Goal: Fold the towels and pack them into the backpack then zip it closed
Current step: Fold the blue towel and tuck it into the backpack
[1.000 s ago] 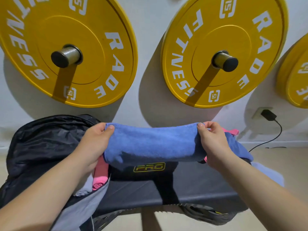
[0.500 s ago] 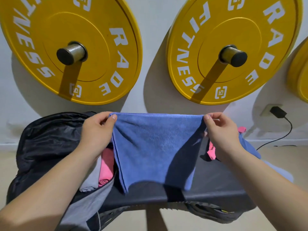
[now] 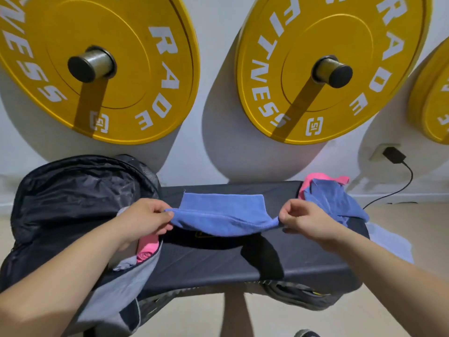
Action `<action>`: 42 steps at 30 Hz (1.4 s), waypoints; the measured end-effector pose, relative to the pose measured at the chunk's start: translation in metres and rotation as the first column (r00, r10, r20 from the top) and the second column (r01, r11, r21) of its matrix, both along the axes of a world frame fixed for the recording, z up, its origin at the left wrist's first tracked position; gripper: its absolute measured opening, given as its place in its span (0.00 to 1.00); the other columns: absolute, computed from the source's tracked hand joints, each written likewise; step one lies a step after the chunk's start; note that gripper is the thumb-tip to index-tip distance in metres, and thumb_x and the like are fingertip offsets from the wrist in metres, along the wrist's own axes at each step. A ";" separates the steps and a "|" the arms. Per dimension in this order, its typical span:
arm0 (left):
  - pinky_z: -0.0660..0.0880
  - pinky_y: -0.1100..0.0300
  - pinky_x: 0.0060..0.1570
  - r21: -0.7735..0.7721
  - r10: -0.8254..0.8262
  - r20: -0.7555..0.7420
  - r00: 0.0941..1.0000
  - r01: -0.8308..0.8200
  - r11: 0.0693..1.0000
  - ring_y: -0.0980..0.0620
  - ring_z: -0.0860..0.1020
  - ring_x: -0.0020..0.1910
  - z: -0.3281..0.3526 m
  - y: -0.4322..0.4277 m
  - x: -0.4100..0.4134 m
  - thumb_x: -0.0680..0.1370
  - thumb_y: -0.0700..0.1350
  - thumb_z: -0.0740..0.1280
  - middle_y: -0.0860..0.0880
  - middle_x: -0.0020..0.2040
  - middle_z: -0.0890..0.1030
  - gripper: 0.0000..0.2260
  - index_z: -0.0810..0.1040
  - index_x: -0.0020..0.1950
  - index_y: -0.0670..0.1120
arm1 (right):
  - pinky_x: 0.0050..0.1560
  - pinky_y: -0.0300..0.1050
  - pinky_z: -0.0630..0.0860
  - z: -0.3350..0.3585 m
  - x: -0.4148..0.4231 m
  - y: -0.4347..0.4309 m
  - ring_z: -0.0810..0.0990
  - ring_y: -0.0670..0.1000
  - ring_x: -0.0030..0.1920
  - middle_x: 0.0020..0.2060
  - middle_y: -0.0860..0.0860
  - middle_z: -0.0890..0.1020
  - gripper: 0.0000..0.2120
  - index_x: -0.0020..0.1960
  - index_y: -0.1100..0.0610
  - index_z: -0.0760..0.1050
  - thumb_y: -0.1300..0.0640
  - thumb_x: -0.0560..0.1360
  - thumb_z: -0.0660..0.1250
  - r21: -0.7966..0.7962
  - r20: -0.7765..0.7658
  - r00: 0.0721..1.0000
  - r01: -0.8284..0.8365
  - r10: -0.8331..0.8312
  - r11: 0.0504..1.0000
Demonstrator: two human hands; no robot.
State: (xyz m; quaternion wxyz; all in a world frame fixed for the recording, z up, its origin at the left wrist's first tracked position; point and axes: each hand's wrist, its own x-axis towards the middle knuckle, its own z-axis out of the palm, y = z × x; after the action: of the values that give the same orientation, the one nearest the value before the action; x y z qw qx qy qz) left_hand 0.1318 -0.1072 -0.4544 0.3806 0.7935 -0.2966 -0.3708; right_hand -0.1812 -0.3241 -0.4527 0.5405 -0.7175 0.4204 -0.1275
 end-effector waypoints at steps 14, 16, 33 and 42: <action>0.81 0.55 0.37 0.316 -0.124 0.004 0.992 0.116 0.942 0.48 0.77 0.33 -0.025 0.007 -0.004 0.82 0.42 0.65 0.46 0.36 0.78 0.07 0.82 0.49 0.43 | 0.29 0.48 0.80 -0.025 -0.006 0.008 0.80 0.54 0.29 0.38 0.58 0.76 0.07 0.51 0.62 0.74 0.58 0.82 0.63 0.113 -0.397 0.907 -0.104 0.140 0.988; 0.83 0.54 0.37 0.243 -0.031 0.005 1.000 0.029 0.969 0.48 0.79 0.34 -0.034 0.000 -0.003 0.83 0.42 0.64 0.47 0.33 0.79 0.08 0.81 0.51 0.41 | 0.27 0.46 0.79 -0.033 0.000 0.006 0.81 0.54 0.32 0.39 0.57 0.78 0.08 0.52 0.62 0.74 0.57 0.82 0.63 0.043 -0.396 0.916 -0.056 0.068 0.998; 0.84 0.40 0.45 0.127 0.298 0.152 0.942 -0.317 0.940 0.36 0.85 0.45 -0.134 -0.061 0.002 0.70 0.38 0.67 0.43 0.43 0.84 0.06 0.77 0.41 0.49 | 0.53 0.57 0.82 -0.097 0.045 -0.012 0.80 0.60 0.51 0.51 0.57 0.79 0.10 0.59 0.57 0.73 0.59 0.78 0.64 -0.096 -0.472 0.854 0.196 -0.218 0.976; 0.80 0.49 0.59 0.039 0.366 0.063 0.928 -0.369 0.929 0.45 0.82 0.52 -0.122 -0.057 0.004 0.73 0.32 0.70 0.49 0.48 0.83 0.18 0.79 0.61 0.44 | 0.46 0.49 0.81 -0.089 0.043 -0.015 0.80 0.58 0.46 0.43 0.54 0.82 0.14 0.47 0.55 0.79 0.69 0.71 0.59 -0.211 -0.415 0.864 0.214 -0.286 0.954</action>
State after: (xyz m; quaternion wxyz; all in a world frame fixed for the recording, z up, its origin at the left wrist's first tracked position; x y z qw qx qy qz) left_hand 0.1358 -0.1645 -0.5768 0.4151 0.8541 -0.1434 -0.2787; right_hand -0.1386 -0.3394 -0.5416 0.3517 -0.7072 0.6100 -0.0637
